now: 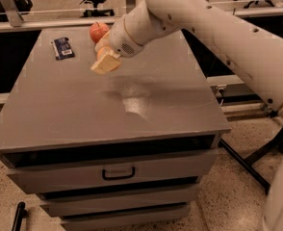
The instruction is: Move orange near rxbar blueberry
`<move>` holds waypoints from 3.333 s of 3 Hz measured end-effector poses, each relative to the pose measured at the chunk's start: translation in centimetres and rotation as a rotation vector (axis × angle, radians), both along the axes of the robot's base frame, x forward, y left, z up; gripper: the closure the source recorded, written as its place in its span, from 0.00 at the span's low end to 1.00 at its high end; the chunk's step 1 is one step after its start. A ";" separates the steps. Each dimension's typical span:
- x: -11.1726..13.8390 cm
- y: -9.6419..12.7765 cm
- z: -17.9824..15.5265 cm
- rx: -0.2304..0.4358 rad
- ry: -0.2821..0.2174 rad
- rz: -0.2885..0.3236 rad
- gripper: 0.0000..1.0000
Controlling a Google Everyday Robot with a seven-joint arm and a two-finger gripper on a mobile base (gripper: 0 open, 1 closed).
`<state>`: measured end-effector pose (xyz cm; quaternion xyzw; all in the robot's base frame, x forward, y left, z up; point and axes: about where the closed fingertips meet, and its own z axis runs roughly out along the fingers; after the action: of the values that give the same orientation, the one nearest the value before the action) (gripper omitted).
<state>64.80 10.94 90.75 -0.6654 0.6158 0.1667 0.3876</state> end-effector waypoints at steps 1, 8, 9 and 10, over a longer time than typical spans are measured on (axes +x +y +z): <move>6.1 2.9 -1.2 0.108 -0.073 -0.067 1.00; 13.8 9.0 -4.4 0.326 -0.043 -0.169 0.00; 13.8 9.0 -4.4 0.326 -0.042 -0.169 0.00; 13.5 9.2 -4.1 0.313 -0.039 -0.148 0.00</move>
Offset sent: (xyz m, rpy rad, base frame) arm 0.1384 0.0628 -0.0388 0.2919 -0.1061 -0.1765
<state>78.30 20.15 86.65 -0.5528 0.6219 0.2188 0.5097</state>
